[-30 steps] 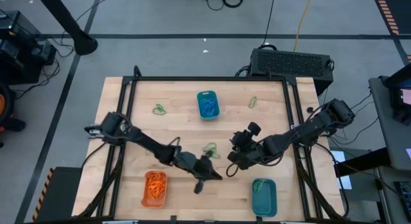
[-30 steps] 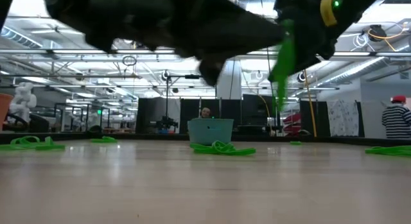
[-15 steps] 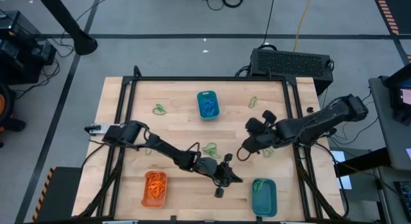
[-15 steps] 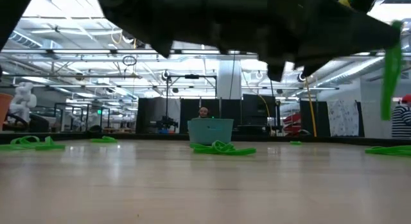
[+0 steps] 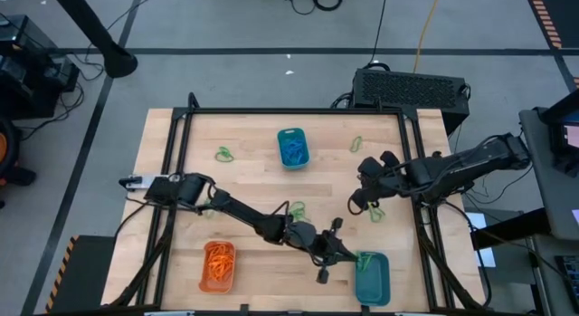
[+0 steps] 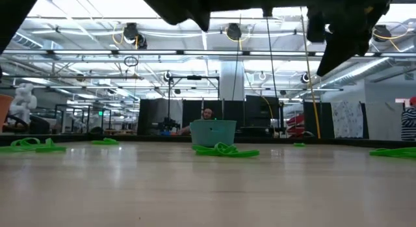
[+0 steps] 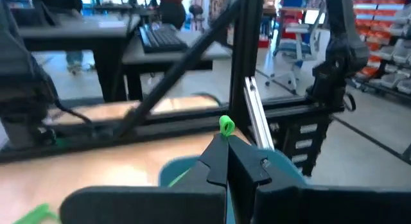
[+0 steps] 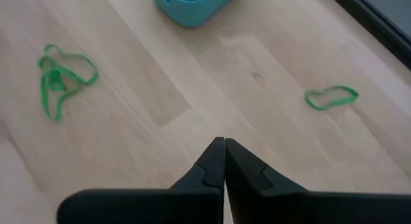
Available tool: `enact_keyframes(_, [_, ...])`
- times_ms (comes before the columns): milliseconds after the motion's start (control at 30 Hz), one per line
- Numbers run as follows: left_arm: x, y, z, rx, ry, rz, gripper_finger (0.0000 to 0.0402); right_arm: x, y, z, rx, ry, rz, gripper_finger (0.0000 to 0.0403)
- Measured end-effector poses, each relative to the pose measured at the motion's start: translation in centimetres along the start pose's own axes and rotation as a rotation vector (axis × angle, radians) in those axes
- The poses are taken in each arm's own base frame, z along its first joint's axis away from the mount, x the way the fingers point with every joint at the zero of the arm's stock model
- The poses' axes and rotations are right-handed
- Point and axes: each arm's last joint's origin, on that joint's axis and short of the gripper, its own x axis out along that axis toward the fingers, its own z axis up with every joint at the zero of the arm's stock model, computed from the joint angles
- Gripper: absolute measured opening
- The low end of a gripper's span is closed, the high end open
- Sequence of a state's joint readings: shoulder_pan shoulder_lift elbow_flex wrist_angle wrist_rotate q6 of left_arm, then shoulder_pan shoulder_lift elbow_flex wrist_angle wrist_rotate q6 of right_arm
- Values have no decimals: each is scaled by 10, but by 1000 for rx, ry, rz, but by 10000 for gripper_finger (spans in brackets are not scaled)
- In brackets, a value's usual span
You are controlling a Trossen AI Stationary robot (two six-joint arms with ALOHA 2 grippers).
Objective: Sort rubber bands into baskets
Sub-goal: Put the green rubber band into the bottom bin
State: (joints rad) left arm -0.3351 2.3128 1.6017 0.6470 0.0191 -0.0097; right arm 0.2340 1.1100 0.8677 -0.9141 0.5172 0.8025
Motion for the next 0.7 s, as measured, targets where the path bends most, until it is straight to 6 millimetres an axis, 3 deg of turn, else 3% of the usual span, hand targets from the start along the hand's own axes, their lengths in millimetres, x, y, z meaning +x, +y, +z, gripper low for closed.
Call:
enact_keyframes(167, [29, -2, -26, -8, 7, -54, 0, -3, -4, 3, 27, -21, 14, 0])
enact_keyframes(300, [48, -3, -34, -7, -24, -91, 0, -4, -4, 4, 49, -15, 34, 0])
enact_keyframes(700, [56, -3, -39, -12, 63, -94, 0, -4, -3, 3, 61, 24, 72, 0])
